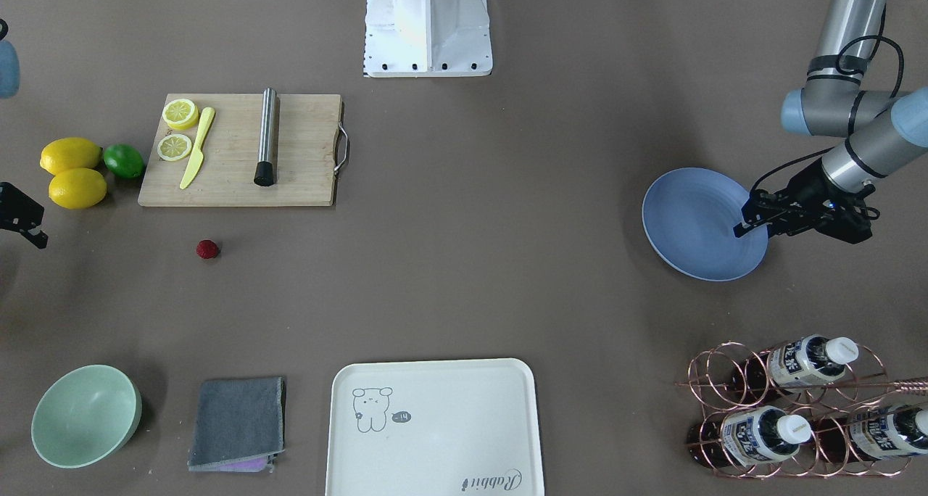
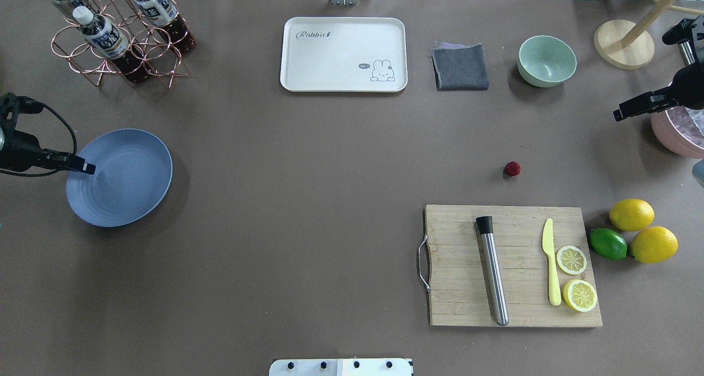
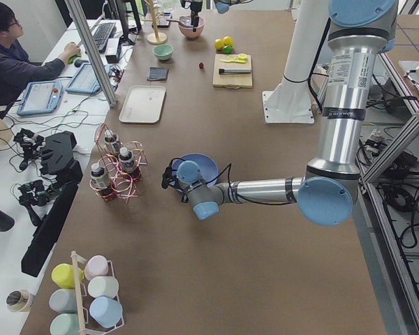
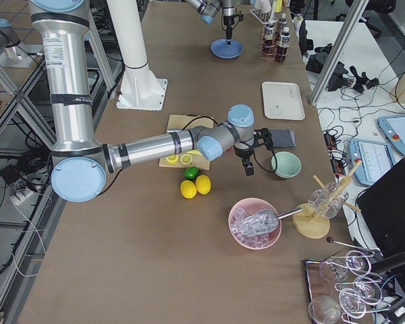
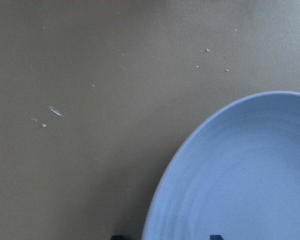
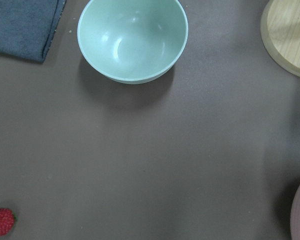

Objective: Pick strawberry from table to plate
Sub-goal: 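Move the left gripper to the blue plate's rim, then push the blue plate with the left gripper toward the table center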

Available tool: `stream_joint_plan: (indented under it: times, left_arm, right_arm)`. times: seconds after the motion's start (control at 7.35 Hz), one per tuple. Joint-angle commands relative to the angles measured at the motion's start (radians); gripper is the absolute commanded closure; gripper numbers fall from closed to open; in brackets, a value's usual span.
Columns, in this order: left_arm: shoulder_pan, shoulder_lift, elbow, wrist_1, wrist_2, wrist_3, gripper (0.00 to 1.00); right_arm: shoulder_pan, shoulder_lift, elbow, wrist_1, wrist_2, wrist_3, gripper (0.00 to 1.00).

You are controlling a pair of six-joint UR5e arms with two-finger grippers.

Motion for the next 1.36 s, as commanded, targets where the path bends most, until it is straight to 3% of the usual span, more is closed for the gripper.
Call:
stream_joint_plan:
  times: [0.0, 0.41, 0.82, 0.95, 1.22]
  left_arm:
    - [-0.007, -0.003, -0.009, -0.002, -0.004, -0.007, 1.0]
    - [-0.013, -0.036, -0.106, 0.006, -0.048, -0.215, 1.0]
    - [0.039, -0.195, -0.115, 0.009, -0.026, -0.453, 1.0]
    - [0.109, -0.249, -0.114, 0.013, 0.058, -0.508, 1.0]
    - [0.217, -0.366, -0.124, 0.151, 0.175, -0.527, 1.0]
  right_arm:
    - [0.0, 0.001, -0.001, 0.0, 0.0, 0.001, 0.0]
    - [0.0, -0.001, -0.001, 0.0, 0.001, -0.001, 0.0]
    - [0.0, -0.001, -0.001, -0.001, 0.006, 0.009, 0.0]
    - [-0.002, -0.001, -0.001, -0.002, 0.007, 0.009, 0.0]
    - [-0.002, -0.001, -0.004, -0.002, 0.009, 0.009, 0.0]
